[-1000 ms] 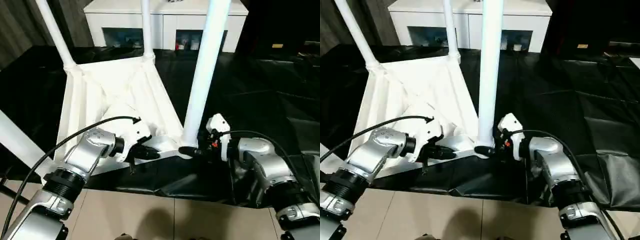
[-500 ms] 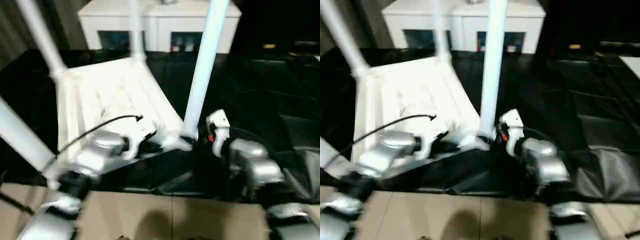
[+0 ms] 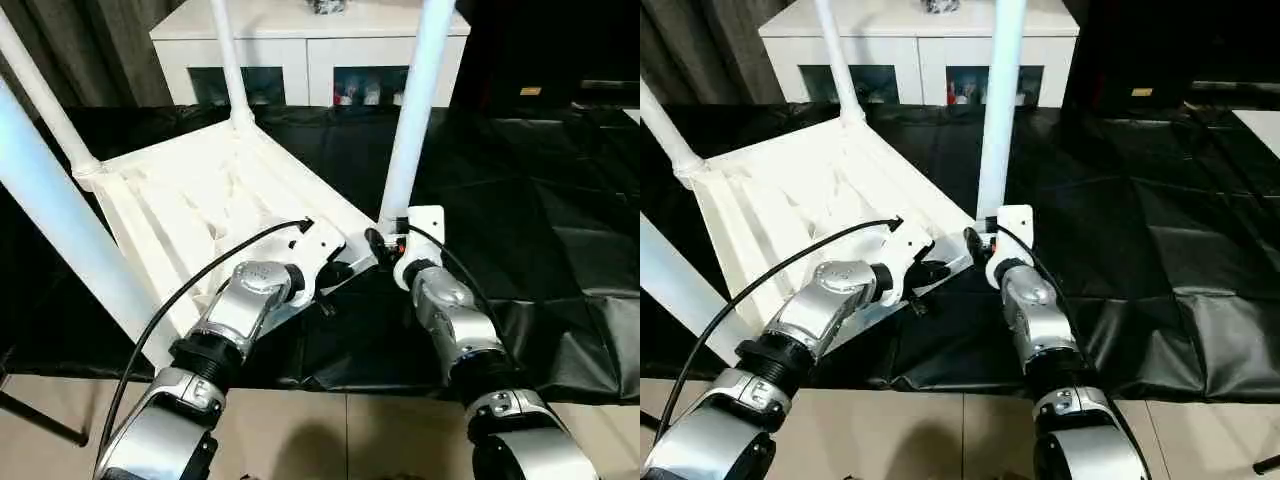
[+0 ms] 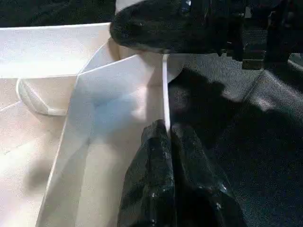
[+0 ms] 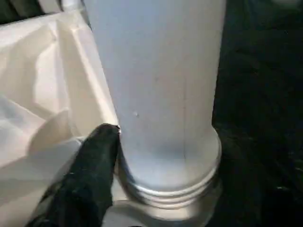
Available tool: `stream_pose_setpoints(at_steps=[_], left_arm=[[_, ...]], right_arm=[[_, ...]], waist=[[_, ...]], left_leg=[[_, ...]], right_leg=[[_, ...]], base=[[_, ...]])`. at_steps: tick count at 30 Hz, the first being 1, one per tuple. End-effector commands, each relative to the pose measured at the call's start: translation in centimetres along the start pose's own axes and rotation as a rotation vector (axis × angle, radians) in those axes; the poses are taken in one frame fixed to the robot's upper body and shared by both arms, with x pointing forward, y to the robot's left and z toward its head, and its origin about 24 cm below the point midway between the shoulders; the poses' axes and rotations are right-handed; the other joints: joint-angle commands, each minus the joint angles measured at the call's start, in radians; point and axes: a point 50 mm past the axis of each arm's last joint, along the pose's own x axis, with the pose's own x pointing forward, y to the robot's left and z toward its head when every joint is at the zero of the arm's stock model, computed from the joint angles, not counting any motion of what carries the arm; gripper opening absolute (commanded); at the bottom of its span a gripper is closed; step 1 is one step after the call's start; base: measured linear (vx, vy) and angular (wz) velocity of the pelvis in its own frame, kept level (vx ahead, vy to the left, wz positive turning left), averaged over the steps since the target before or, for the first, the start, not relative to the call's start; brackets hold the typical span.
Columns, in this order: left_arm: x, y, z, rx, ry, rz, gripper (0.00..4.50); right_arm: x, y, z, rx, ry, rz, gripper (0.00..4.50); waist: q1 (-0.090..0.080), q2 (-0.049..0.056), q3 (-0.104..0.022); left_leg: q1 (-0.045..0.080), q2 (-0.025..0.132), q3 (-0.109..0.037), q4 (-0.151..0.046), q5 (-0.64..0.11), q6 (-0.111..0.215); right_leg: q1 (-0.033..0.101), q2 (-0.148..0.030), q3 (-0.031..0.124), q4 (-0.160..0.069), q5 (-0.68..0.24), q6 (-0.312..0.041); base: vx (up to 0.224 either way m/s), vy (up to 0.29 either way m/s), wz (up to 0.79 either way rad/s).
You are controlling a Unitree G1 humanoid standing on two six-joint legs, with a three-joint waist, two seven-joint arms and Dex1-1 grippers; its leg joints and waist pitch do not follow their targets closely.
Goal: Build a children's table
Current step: Rotate leg to tighten
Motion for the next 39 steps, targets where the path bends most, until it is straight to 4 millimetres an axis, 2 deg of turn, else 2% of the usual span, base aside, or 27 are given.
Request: stream_pose_setpoints(at_steps=[1,2,4,7,9,10,12,14,15,18,21,23,26,30,35,37,38,39], left_arm=[[1.0,-1.9,0.7,0.025,-0.052,-0.108,0.0],[0.5,-1.4,0.2,0.029,-0.029,-0.116,0.0],[0.1,-1.1,-0.2,0.034,-0.007,-0.128,0.0],[-1.2,-0.4,-1.0,0.042,0.044,-0.179,0.0],[-2.1,-0.2,-1.4,0.05,0.068,-0.239,0.0],[-2.4,-0.2,-1.5,0.053,0.075,-0.257,0.0],[-3.0,-0.2,-1.6,0.064,0.086,-0.302,0.0],[-3.7,-0.1,-1.7,0.075,0.097,-0.344,0.0],[-4.6,-0.1,-1.8,0.089,0.112,-0.413,0.0],[-5.3,-0.1,-1.8,0.108,0.13,-0.456,0.0],[-5.4,-0.1,-1.8,0.113,0.134,-0.462,0.0],[-5.6,0.2,-1.7,0.115,0.136,-0.447,0.0],[-5.7,0.3,-1.7,0.114,0.135,-0.442,0.0],[-5.8,0.3,-1.7,0.106,0.138,-0.439,0.0],[-6.0,0.4,-1.7,0.102,0.136,-0.434,0.0],[-6.0,0.4,-1.6,0.103,0.136,-0.43,0.0],[-6.0,0.5,-1.6,0.105,0.135,-0.427,0.0],[-6.0,0.5,-1.6,0.105,0.135,-0.427,0.0]], right_arm=[[0.4,3.0,1.7,-0.008,-0.064,0.176,3.57],[0.1,1.9,2.1,-0.029,-0.05,0.204,3.57],[-0.3,1.2,2.3,-0.046,-0.04,0.26,3.7],[-1.8,-0.9,2.7,-0.102,-0.012,0.417,3.7],[-3.3,-2.2,2.5,-0.181,0.032,0.542,3.7],[-3.7,-2.6,2.4,-0.198,0.049,0.573,3.7],[-4.4,-3.2,2.2,-0.228,0.077,0.619,3.7],[-5.0,-3.7,2.1,-0.245,0.104,0.662,3.7],[-5.6,-4.3,2.0,-0.275,0.14,0.706,3.7],[-5.8,-4.3,1.9,-0.302,0.157,0.735,3.7],[-5.8,-4.3,1.8,-0.307,0.16,0.739,3.7],[-5.4,-3.8,1.5,-0.318,0.186,0.767,3.7],[-5.4,-3.6,1.5,-0.314,0.19,0.777,3.7],[-5.7,-3.4,1.3,-0.314,0.217,0.834,3.7],[-5.8,-3.5,1.1,-0.32,0.236,0.849,3.7],[-5.8,-3.6,1.0,-0.321,0.241,0.849,3.7],[-5.8,-3.6,0.9,-0.321,0.248,0.851,3.44],[-5.8,-3.6,0.9,-0.321,0.248,0.852,3.44]], waist=[[0.004,-0.019,-0.063],[0.004,-0.021,-0.063],[0.006,-0.021,-0.066],[0.012,-0.018,-0.068],[0.015,-0.02,-0.069],[0.017,-0.019,-0.067],[0.022,-0.019,-0.068],[0.028,-0.018,-0.065],[0.033,-0.02,-0.066],[0.029,-0.018,-0.062],[0.029,-0.02,-0.062],[0.029,-0.024,-0.062],[0.029,-0.023,-0.064],[0.031,-0.03,-0.065],[0.032,-0.028,-0.064],[0.032,-0.031,-0.063],[0.033,-0.03,-0.063],[0.033,-0.03,-0.063]], left_leg=[[-0.004,0.02,-0.005,-0.071,-0.198,0.074],[-0.005,0.02,-0.005,-0.071,-0.187,0.079],[-0.008,0.021,-0.005,-0.068,-0.168,0.089],[-0.012,0.025,-0.004,-0.061,-0.121,0.12],[-0.011,0.027,-0.005,-0.061,-0.122,0.128],[-0.01,0.029,-0.003,-0.061,-0.125,0.134],[-0.008,0.029,-0.004,-0.061,-0.131,0.128],[-0.004,0.033,-0.003,-0.063,-0.148,0.121],[0.001,0.035,-0.002,-0.063,-0.157,0.113],[-0.002,0.034,-0.001,-0.067,-0.181,0.097],[0.004,0.032,0.001,-0.067,-0.195,0.086],[-0.003,0.032,-0.001,-0.069,-0.176,0.083],[-0.004,0.031,0.0,-0.066,-0.162,0.087],[-0.006,0.032,0.0,-0.064,-0.139,0.101],[-0.005,0.032,0.0,-0.065,-0.142,0.102],[-0.005,0.032,0.0,-0.065,-0.145,0.1],[-0.005,0.032,0.0,-0.065,-0.144,0.098],[-0.005,0.032,0.0,-0.065,-0.144,0.098]], right_leg=[[0.057,-0.053,0.036,-0.087,-0.286,-0.187],[0.058,-0.052,0.035,-0.087,-0.282,-0.189],[0.06,-0.052,0.035,-0.083,-0.258,-0.193],[0.062,-0.053,0.036,-0.072,-0.157,-0.227],[0.064,-0.051,0.034,-0.068,-0.133,-0.237],[0.058,-0.053,0.036,-0.069,-0.135,-0.245],[0.06,-0.054,0.035,-0.068,-0.148,-0.253],[0.056,-0.053,0.036,-0.07,-0.17,-0.252],[0.054,-0.052,0.037,-0.069,-0.172,-0.254],[0.053,-0.052,0.036,-0.07,-0.197,-0.253],[0.049,-0.053,0.037,-0.075,-0.223,-0.245],[0.055,-0.056,0.035,-0.072,-0.226,-0.237],[0.054,-0.057,0.036,-0.071,-0.21,-0.238],[0.056,-0.056,0.036,-0.065,-0.178,-0.244],[0.054,-0.056,0.035,-0.067,-0.19,-0.243],[0.055,-0.056,0.035,-0.067,-0.196,-0.241],[0.056,-0.057,0.036,-0.068,-0.2,-0.239],[0.056,-0.057,0.036,-0.068,-0.2,-0.239]], base=[[0.0,0.0,0.0],[0.0,0.0,0.0],[0.0,0.0,0.0],[0.0,0.0,0.0],[0.0,0.0,0.0],[0.0,0.0,0.0],[0.0,0.0,0.0],[0.0,0.0,0.0],[0.0,0.0,0.0],[0.0,0.0,0.0],[0.0,0.0,0.0],[0.0,0.0,0.0],[0.0,0.0,0.0],[0.0,0.0,0.0],[0.0,0.0,0.0],[0.0,0.0,0.0],[0.0,0.0,0.0],[0.0,0.0,0.0]])
